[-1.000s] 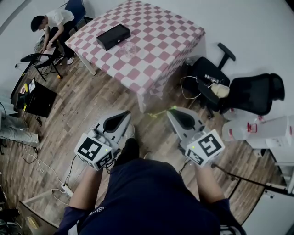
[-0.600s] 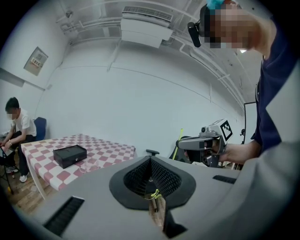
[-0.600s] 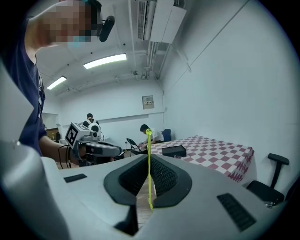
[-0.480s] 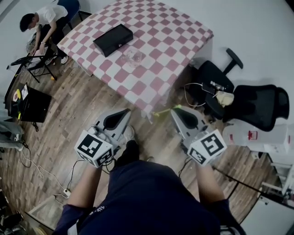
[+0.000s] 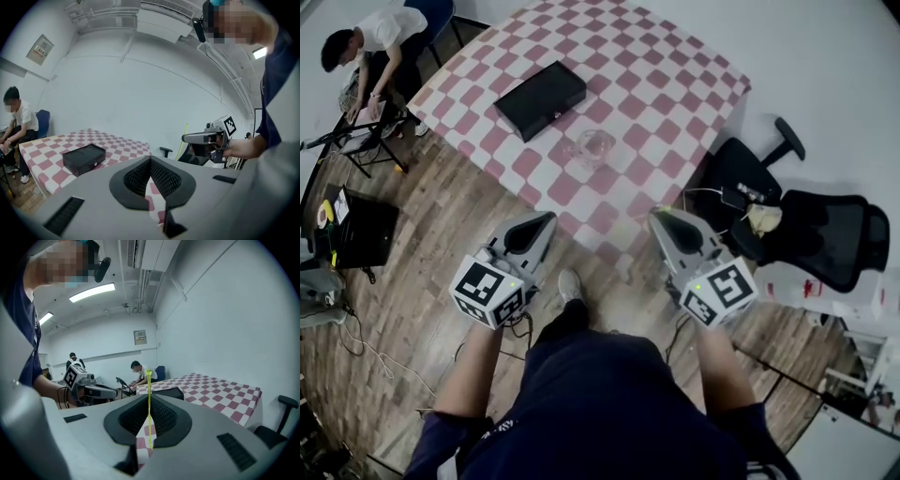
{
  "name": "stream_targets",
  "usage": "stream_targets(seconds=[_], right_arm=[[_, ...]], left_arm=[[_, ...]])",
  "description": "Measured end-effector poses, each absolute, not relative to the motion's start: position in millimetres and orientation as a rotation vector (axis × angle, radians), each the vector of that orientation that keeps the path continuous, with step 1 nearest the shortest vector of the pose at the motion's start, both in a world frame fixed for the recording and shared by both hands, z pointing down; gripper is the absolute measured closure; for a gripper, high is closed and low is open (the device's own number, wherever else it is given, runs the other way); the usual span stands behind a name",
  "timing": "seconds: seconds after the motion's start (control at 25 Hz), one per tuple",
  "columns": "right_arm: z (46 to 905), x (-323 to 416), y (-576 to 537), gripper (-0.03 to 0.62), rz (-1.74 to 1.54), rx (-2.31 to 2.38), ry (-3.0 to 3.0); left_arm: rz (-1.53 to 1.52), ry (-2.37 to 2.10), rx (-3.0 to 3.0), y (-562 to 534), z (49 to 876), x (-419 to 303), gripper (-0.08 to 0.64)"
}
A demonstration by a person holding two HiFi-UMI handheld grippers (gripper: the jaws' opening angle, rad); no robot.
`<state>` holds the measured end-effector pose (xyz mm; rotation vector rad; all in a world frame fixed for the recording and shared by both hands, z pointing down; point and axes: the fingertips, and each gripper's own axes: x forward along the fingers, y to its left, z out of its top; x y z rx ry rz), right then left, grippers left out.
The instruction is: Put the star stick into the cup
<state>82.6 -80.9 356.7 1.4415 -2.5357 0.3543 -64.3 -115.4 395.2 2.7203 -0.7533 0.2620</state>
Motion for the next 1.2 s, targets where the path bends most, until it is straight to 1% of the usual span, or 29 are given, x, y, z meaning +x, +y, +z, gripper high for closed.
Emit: stream_targets(seconds=[0.48,0.84,1.2], right_arm=[[360,65,-185,0.566,0.321,1.463,-2.496],[366,71,-248,0.566,0.290,1.408,-2.534],[407,70,-296,0.566,0.301,1.285,-2.544]], left_arm=[[0.324,-0.759,2.675,-196,425,-88,0.529],[0.375,-0.837,2.603,-215,448,-87,0.529],[0.406,-0.898,2.541,-225,462,-69,0.529]])
